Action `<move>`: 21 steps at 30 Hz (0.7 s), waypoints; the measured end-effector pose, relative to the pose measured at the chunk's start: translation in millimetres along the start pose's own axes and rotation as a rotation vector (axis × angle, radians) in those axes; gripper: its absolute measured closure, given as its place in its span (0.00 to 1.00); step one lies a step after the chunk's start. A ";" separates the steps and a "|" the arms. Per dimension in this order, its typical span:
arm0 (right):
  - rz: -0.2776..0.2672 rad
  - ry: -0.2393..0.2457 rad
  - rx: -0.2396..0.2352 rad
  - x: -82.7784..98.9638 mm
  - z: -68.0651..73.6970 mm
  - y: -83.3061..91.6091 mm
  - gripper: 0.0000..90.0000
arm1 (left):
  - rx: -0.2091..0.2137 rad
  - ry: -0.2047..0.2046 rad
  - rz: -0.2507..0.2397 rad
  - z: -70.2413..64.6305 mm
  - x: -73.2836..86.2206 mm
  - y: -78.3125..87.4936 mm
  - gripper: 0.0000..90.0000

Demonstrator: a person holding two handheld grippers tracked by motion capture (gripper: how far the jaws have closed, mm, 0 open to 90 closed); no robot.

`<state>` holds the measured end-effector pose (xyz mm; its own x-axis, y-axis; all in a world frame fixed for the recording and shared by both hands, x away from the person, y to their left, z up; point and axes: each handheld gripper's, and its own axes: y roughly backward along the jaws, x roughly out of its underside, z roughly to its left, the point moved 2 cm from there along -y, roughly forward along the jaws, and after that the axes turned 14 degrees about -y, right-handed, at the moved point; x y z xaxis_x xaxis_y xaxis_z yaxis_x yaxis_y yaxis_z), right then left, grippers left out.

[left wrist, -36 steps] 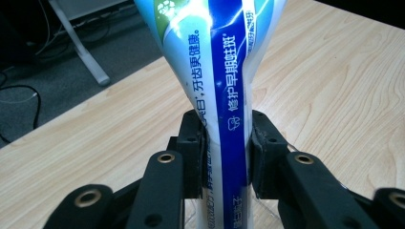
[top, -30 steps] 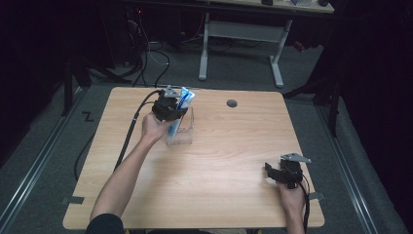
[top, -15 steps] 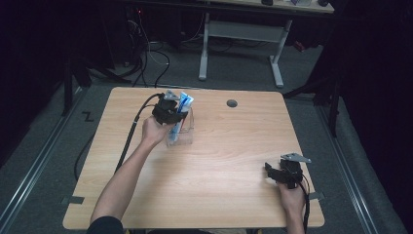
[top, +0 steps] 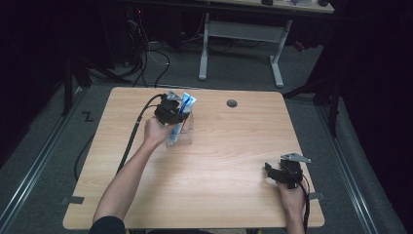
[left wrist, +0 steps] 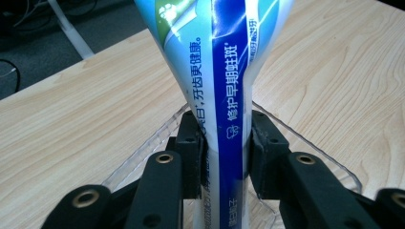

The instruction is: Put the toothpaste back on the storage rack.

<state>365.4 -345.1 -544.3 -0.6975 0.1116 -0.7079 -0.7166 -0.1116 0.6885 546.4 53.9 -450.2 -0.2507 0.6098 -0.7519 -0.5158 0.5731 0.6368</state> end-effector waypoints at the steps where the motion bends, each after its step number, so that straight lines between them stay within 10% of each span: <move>1: 0.000 0.000 0.000 0.0 0.0 0.0 0.35 | 0.001 -0.003 0.002 -1.1 -0.2 -1.0 0.77; 21: 0.000 0.002 -0.001 0.0 -0.1 0.0 0.35 | -0.032 0.016 -0.036 1.8 -2.7 9.1 0.53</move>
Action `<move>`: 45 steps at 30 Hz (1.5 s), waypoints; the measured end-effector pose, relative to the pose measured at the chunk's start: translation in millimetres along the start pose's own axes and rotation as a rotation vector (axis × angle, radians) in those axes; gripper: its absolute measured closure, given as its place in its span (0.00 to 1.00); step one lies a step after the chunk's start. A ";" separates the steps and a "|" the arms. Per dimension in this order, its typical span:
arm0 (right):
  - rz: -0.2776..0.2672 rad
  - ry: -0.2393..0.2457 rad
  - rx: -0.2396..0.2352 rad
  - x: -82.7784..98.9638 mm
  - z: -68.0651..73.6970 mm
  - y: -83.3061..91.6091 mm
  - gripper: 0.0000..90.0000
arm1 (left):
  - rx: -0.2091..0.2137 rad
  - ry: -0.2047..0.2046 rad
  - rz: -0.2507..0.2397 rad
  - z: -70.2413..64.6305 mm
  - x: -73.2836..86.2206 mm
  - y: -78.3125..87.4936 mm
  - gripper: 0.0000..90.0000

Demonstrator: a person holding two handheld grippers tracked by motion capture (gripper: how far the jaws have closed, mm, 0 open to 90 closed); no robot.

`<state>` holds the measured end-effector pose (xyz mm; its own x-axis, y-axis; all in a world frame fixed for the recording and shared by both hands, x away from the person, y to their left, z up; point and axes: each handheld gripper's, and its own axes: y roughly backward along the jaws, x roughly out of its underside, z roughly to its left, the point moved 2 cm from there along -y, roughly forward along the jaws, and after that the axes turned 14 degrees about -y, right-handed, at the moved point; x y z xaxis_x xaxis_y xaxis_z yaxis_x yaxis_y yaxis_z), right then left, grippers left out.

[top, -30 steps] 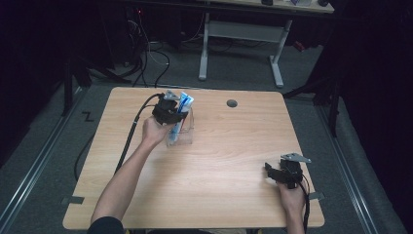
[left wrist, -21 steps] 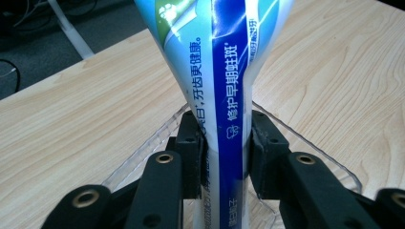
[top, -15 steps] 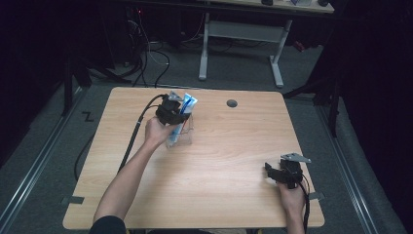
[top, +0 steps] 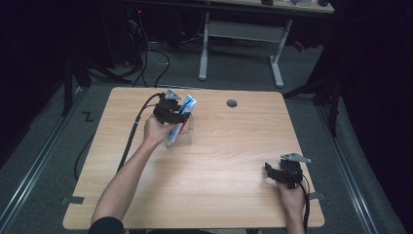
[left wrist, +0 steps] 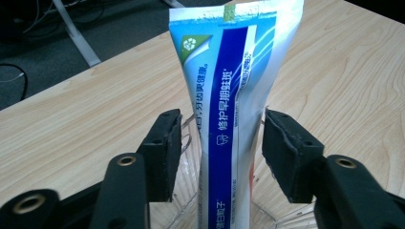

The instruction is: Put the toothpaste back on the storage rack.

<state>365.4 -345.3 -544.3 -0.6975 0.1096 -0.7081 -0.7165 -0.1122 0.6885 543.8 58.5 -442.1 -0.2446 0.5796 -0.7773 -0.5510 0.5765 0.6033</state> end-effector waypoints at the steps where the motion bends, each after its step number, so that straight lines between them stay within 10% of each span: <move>1: 0.000 0.000 0.001 0.0 0.0 0.0 0.35 | -0.001 0.000 -0.001 0.3 -0.2 0.8 0.52; 45: 0.001 0.001 0.001 0.0 0.0 0.0 0.35 | -0.052 0.055 -0.105 8.5 9.1 63.9 0.50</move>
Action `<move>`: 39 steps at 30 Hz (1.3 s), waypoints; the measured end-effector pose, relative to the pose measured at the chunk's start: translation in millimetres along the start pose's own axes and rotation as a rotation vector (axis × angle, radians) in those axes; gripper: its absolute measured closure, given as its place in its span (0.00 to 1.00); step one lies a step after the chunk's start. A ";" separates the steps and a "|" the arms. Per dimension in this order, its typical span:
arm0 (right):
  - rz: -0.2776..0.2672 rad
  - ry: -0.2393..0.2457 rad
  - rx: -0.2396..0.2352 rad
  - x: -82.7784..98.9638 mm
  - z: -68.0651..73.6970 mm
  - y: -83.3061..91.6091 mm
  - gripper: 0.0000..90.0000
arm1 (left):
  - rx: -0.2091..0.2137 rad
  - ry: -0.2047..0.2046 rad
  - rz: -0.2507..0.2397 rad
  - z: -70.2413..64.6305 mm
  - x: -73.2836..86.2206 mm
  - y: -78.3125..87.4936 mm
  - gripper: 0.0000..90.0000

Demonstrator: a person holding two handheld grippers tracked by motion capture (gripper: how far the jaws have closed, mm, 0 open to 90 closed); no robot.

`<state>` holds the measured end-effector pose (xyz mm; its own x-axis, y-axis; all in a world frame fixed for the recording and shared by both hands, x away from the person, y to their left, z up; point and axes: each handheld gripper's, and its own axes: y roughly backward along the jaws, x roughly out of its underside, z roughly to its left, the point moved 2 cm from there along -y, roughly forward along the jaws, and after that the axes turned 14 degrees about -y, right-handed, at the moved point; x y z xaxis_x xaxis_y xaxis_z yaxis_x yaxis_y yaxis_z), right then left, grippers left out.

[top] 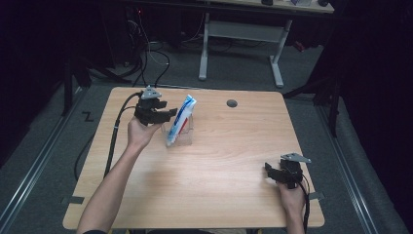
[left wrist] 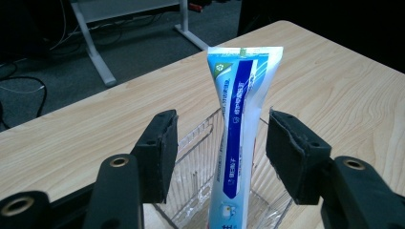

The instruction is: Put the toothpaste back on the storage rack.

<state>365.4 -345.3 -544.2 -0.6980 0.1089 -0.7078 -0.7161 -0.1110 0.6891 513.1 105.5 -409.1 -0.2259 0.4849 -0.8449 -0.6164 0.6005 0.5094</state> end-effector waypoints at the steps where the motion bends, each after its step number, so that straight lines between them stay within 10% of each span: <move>1: 0.000 0.000 0.000 0.0 0.0 0.0 0.35 | 0.000 0.002 0.001 0.3 0.6 1.5 0.50; 39: 0.000 0.000 0.000 0.0 0.0 0.0 0.35 | -0.039 0.059 -0.004 4.5 21.8 36.6 0.49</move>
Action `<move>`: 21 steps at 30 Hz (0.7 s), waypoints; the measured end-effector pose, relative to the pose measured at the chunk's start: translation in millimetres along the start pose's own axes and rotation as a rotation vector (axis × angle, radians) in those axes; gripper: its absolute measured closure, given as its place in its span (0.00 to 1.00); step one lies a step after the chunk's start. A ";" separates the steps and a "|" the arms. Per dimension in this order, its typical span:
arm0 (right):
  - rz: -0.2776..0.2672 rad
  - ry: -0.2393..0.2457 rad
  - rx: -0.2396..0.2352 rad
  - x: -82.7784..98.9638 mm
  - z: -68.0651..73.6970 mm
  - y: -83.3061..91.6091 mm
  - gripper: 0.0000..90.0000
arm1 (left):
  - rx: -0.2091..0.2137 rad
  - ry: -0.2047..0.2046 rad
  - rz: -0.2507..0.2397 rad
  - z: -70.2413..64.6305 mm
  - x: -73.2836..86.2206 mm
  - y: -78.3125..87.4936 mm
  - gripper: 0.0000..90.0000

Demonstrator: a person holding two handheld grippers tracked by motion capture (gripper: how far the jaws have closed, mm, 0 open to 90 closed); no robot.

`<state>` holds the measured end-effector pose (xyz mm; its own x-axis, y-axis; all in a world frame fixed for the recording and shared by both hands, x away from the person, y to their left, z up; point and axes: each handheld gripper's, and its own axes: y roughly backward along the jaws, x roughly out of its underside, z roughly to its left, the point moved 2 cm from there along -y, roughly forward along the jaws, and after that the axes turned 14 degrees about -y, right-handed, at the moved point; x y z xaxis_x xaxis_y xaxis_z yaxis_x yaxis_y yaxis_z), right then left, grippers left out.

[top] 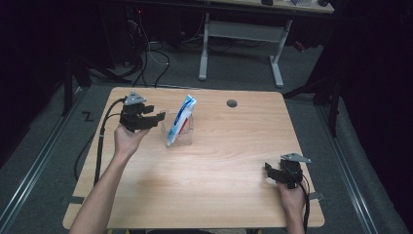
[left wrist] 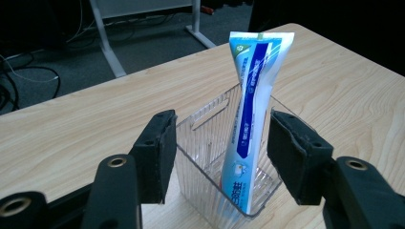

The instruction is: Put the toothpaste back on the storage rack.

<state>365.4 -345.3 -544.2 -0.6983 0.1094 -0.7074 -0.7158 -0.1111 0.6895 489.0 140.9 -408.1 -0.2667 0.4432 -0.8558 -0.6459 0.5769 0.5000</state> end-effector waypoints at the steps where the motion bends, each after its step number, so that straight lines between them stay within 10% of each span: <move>1: -0.001 0.000 -0.001 0.0 0.0 -0.1 0.35 | -0.002 0.003 0.002 0.5 1.5 0.7 0.49; 21: 0.000 0.000 0.000 0.0 0.0 0.0 0.35 | -0.038 0.040 -0.005 2.9 16.9 19.3 0.49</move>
<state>365.4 -345.2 -544.2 -0.6983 0.1097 -0.7074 -0.7158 -0.1111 0.6894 474.2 161.5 -412.5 -0.2909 0.4120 -0.8635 -0.6742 0.5522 0.4905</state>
